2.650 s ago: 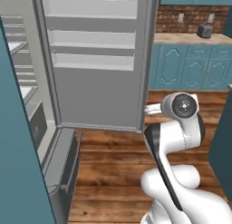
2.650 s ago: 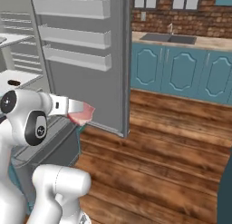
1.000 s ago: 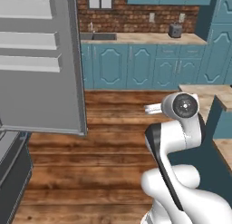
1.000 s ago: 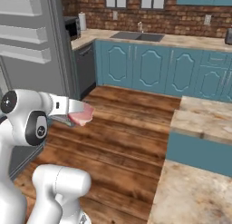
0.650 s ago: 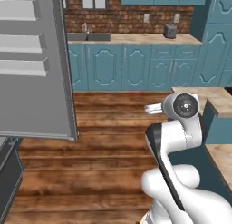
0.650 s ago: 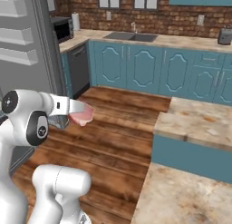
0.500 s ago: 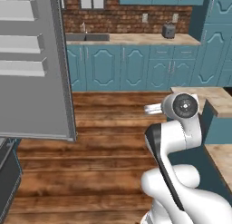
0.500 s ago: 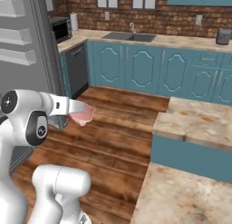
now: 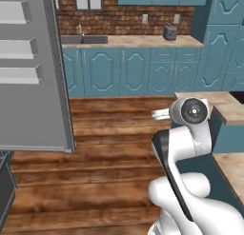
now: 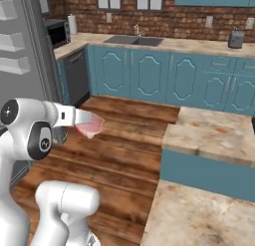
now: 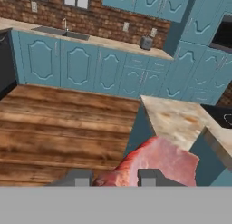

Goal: Transport the steak from the fridge to the microwave and turn on the microwave.

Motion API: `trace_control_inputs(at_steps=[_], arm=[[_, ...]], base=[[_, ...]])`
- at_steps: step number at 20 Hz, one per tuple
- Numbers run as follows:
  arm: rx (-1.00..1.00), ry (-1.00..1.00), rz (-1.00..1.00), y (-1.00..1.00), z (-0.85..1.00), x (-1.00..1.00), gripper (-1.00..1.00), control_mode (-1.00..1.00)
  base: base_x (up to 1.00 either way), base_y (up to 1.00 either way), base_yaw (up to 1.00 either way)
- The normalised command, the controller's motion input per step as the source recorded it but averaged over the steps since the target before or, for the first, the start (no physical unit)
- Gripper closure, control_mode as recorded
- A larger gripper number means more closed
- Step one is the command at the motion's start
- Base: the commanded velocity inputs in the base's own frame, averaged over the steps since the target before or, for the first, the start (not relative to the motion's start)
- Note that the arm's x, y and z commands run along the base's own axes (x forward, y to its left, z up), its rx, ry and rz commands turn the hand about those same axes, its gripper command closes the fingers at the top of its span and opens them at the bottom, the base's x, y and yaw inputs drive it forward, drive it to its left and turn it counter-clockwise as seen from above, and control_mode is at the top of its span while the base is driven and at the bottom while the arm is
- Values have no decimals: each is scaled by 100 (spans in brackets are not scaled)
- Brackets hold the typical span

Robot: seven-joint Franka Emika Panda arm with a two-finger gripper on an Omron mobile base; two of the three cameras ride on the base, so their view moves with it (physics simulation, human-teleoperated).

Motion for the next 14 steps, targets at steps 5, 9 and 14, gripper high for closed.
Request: trace_control_inputs(at_steps=[5,9,14], arm=[[0,0,0,0,0,0,100,100],[0,0,0,0,0,0,100,100],[0,0,0,0,0,0,100,100]], base=[[85,-29,-8],[99,-15,-8],[97,-10,-7]])
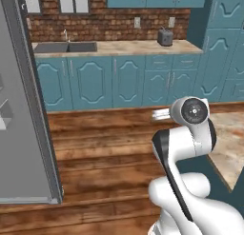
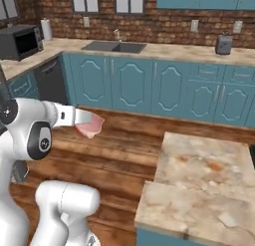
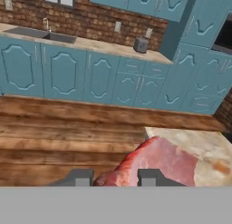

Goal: Transport the steak from the fridge to the microwave and turn on the microwave.

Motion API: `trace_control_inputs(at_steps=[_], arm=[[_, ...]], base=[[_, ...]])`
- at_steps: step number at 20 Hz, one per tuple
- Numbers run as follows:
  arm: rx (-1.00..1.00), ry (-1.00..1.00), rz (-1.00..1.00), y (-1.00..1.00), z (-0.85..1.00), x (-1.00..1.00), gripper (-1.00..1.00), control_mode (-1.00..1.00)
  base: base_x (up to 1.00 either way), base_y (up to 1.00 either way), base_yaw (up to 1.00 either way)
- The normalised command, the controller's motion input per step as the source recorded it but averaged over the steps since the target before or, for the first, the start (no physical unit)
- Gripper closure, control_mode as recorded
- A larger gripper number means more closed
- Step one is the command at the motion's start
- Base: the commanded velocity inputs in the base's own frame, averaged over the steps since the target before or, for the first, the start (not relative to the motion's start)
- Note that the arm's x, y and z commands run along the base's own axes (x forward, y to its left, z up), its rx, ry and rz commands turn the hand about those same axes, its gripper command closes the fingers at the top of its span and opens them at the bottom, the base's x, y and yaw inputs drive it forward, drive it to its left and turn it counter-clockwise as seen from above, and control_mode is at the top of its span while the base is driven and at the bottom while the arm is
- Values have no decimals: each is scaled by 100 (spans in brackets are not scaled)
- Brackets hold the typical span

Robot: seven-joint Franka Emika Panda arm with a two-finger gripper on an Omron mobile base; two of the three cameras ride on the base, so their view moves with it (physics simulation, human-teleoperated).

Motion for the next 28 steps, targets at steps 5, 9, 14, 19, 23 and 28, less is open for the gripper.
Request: trace_control_inputs(at_steps=[5,9,14,19,23,28], arm=[[0,0,0,0,0,0,100,100],[0,0,0,0,0,0,100,100],[0,0,0,0,0,0,100,100],[0,0,0,0,0,0,100,100],[0,0,0,0,0,0,100,100],[0,0,0,0,0,0,100,100]], base=[[93,-8,-7],[90,-7,-7],[82,-9,-9],[74,-10,-12],[68,-7,-16],[65,-1,-26]])
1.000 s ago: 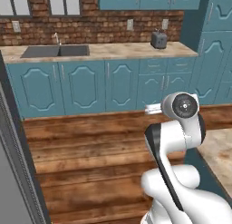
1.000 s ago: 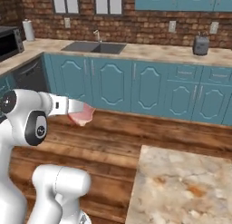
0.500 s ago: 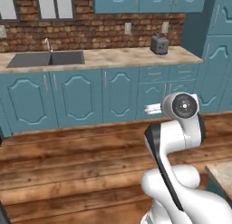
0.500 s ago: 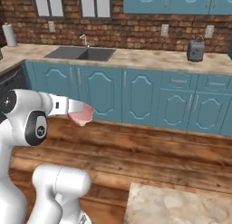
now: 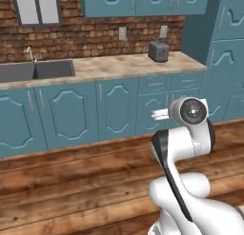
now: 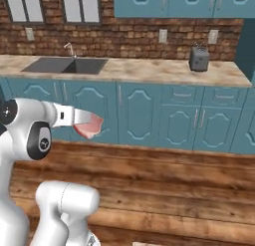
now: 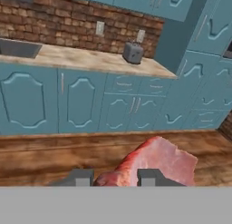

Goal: Transport the steak from the fridge to the microwave and turn on the microwave.

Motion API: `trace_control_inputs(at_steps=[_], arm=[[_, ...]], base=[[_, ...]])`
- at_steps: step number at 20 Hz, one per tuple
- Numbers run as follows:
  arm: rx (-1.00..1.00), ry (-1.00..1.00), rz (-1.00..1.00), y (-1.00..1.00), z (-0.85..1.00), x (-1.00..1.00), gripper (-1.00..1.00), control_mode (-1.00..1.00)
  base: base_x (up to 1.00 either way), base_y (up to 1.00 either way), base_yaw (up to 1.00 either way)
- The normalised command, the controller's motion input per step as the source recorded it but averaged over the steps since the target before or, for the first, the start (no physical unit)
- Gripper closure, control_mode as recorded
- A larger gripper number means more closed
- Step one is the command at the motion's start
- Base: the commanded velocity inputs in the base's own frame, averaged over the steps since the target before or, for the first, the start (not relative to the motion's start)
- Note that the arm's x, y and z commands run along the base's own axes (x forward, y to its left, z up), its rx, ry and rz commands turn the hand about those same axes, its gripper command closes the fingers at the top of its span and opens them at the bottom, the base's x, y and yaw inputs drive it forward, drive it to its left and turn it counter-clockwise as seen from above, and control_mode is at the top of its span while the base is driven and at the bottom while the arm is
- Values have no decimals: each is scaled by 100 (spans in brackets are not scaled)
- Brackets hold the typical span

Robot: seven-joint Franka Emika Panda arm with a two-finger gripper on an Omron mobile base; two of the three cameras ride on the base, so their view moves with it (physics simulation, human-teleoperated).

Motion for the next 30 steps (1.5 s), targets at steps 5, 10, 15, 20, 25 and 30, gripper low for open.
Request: trace_control_inputs(at_steps=[5,10,15,20,25,30], arm=[[0,0,0,0,0,0,100,100],[0,0,0,0,0,0,100,100],[0,0,0,0,0,0,100,100],[0,0,0,0,0,0,100,100],[0,0,0,0,0,0,100,100],[0,0,0,0,0,0,100,100]], base=[[67,-6,-33],[71,-3,-40],[70,-7,-45],[70,-18,-47],[74,-23,-46],[74,-31,-42]])
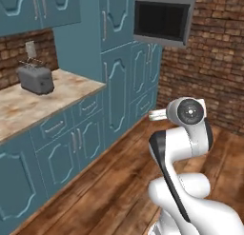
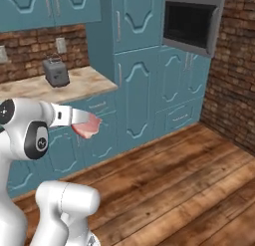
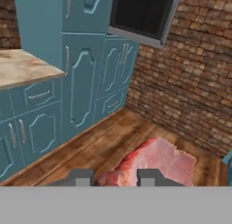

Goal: Transport the steak from the fridge to the microwave and turn on the microwave.

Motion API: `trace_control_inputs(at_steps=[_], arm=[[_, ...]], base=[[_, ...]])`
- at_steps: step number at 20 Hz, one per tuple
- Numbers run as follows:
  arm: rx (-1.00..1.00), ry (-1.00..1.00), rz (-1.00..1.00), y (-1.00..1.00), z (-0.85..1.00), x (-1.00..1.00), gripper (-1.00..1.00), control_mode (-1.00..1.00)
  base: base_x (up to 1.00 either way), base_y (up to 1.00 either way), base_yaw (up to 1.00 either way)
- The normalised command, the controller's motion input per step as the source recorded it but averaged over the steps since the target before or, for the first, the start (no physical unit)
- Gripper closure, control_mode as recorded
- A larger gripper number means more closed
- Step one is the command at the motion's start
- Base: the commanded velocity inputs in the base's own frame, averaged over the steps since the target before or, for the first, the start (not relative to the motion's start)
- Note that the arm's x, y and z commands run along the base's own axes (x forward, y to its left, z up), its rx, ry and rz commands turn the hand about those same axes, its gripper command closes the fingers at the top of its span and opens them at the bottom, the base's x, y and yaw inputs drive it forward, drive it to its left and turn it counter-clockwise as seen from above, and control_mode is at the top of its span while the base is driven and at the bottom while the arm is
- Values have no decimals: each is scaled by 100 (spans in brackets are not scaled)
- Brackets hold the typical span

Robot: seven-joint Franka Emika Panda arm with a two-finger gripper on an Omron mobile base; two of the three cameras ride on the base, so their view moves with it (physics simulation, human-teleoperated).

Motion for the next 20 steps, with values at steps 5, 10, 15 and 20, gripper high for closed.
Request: trace_control_inputs(at_steps=[5,10,15,20], arm=[[0,0,0,0,0,0,100,100],[0,0,0,0,0,0,100,100],[0,0,0,0,0,0,100,100],[0,0,0,0,0,0,100,100]], base=[[74,-34,-36],[80,-45,-24],[84,-51,-11],[89,-53,-6]])
